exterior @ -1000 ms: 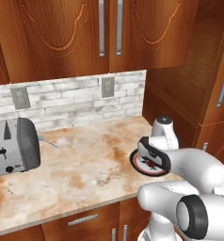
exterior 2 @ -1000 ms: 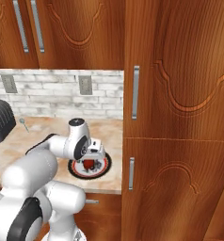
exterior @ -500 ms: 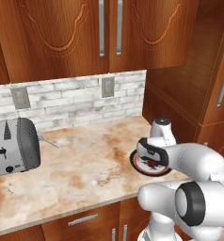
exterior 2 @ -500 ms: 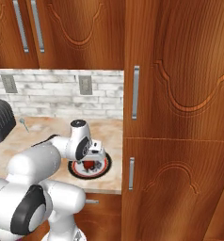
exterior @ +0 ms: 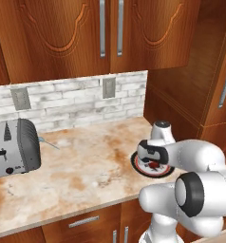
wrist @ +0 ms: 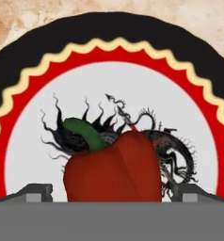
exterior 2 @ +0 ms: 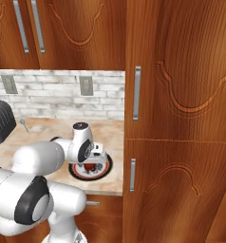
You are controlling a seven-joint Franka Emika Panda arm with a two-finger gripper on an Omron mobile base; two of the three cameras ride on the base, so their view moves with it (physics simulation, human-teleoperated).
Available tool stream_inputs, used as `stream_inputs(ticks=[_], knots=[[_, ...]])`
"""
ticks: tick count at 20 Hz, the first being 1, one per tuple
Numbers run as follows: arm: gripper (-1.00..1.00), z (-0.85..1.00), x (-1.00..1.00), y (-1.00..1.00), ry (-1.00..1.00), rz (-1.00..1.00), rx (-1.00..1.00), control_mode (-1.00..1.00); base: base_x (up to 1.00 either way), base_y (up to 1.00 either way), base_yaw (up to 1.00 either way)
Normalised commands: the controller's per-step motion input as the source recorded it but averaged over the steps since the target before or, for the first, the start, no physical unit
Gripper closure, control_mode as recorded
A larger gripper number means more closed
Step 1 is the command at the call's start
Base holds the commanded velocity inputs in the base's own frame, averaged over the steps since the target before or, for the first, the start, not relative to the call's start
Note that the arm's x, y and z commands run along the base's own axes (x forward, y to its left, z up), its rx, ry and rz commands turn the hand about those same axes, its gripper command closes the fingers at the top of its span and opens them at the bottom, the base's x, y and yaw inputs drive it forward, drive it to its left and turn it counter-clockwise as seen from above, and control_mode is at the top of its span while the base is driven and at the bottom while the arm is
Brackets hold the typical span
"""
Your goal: Pick the bell pepper from the counter and place it in the microwave. Then turn on the microwave.
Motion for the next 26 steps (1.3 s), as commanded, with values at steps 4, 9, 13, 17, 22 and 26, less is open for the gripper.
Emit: stream_inputs(ticks=[4,9,13,17,22,26], knots=[[-1.00,-0.18,0.00,0.00,0.00,0.00,0.00,-1.00,0.00,0.00,0.00],[1.00,-0.20,0.00,0.01,0.00,0.00,0.00,-1.00,0.00,0.00,0.00],[1.00,-0.15,0.00,0.00,0.00,0.00,0.00,-1.00,0.00,0.00,0.00],[1.00,-0.06,-0.03,0.00,0.00,0.00,0.00,-1.00,0.00,0.00,0.00],[1.00,0.08,-0.18,0.09,-0.07,0.00,-0.02,-1.00,0.00,0.00,0.00],[1.00,0.31,-0.12,0.01,-0.08,0.00,0.00,-1.00,0.00,0.00,0.00]])
